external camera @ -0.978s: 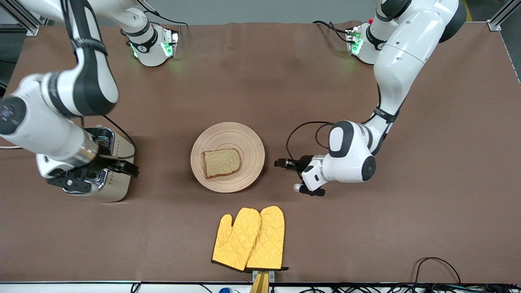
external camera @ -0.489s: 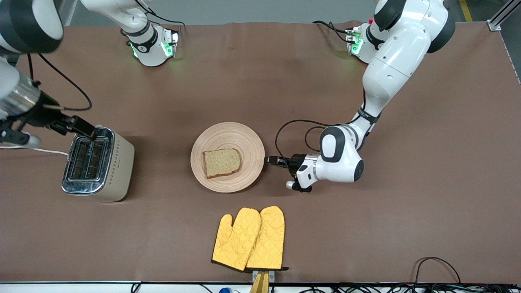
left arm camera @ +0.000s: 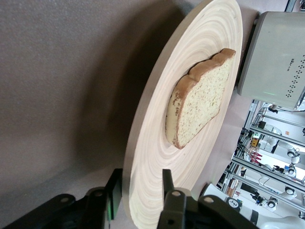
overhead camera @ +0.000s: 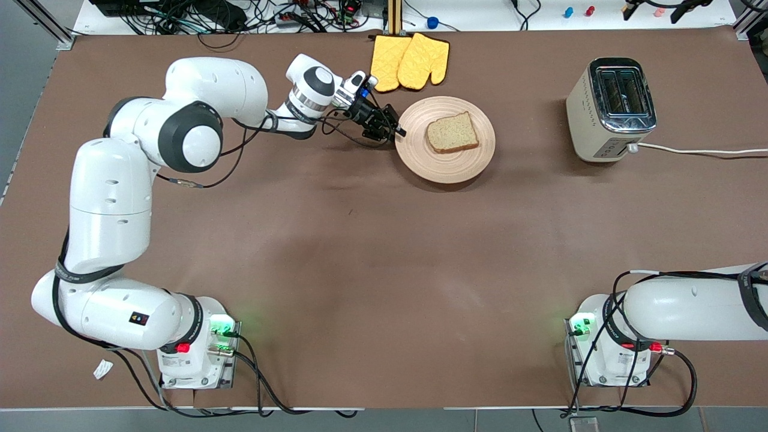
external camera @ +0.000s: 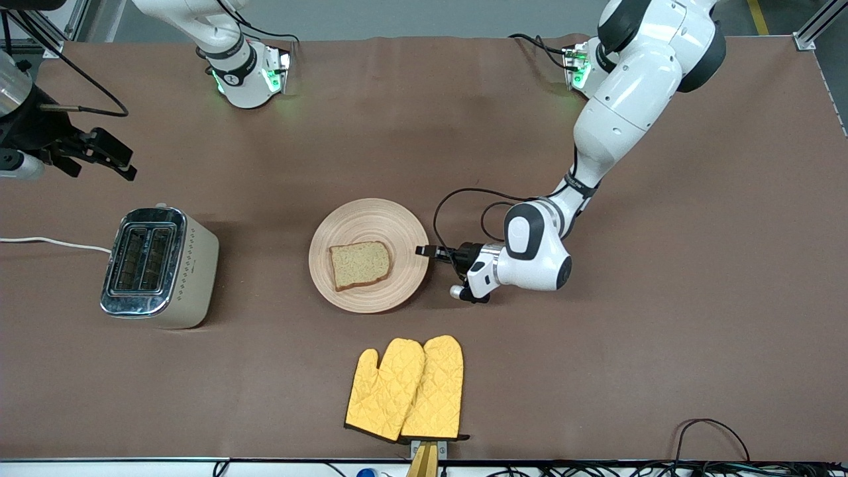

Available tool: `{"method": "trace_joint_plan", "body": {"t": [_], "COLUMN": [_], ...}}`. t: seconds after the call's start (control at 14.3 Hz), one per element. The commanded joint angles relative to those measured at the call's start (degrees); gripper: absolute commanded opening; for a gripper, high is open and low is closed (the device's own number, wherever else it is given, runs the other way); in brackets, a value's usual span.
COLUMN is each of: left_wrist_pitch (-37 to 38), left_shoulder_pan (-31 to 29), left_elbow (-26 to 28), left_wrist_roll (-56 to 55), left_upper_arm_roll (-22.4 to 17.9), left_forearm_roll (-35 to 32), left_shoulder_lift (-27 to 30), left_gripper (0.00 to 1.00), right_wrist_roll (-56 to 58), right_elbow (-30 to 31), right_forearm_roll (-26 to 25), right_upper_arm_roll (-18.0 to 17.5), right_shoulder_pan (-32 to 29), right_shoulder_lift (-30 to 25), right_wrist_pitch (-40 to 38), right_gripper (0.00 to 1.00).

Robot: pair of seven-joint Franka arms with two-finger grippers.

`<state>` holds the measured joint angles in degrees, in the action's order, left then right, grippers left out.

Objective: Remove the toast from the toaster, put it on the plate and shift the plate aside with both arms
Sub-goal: 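Slide the wooden plate with the left gripper toward the left arm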

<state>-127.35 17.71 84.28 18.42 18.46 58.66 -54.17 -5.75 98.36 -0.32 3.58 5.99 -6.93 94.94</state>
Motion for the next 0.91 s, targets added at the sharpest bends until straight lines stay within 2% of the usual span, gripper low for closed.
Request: {"method": "trace_joint_plan", "body": {"t": [0.0,0.14,0.28,0.42,0.56,0.84], "left_wrist_pitch": [-0.5,-0.4,-0.4,-0.4,0.7,10.9], "left_shoulder_pan": [0.2,0.2,-0.2,-1.5,-5.1,-12.9], "left_elbow": [-0.8,-0.9,-0.9,-1.1,-1.0,-1.1], "left_wrist_roll": [0.7,0.8,0.5,-0.1,-0.1,-0.1], "left_upper_arm_roll": [0.1,0.1,0.1,0.1,0.3,-0.5], "left_forearm_roll": [1.5,1.5,1.3,1.1,0.8,-0.2], "left_shoulder_lift": [-0.9,-1.0,-0.3,1.2,3.8,8.6], "left_gripper": [0.12,0.00,0.00,0.00,0.00,0.00], "right_wrist_roll": [3.8,3.6,3.1,3.0,3.1,2.9], "right_elbow": [-3.9,-8.2,-8.5,-8.5,-8.5,-8.8], "right_forearm_roll": [-1.2,-0.1,0.3,0.2,0.2,0.2], "right_upper_arm_roll": [-1.0,-1.5,-1.5,-1.4,-1.3,-1.3], "right_shoulder_pan": [-2.9,-5.7,-7.3,-6.4,-5.5,-5.4], "right_shoulder_lift": [0.5,2.8,3.4,3.2,3.2,3.2], "right_wrist_pitch": [-2.2,-5.3,-5.6,-6.3,-6.4,-6.3], "right_gripper": [1.00,1.00,1.00,1.00,1.00,1.00]}}
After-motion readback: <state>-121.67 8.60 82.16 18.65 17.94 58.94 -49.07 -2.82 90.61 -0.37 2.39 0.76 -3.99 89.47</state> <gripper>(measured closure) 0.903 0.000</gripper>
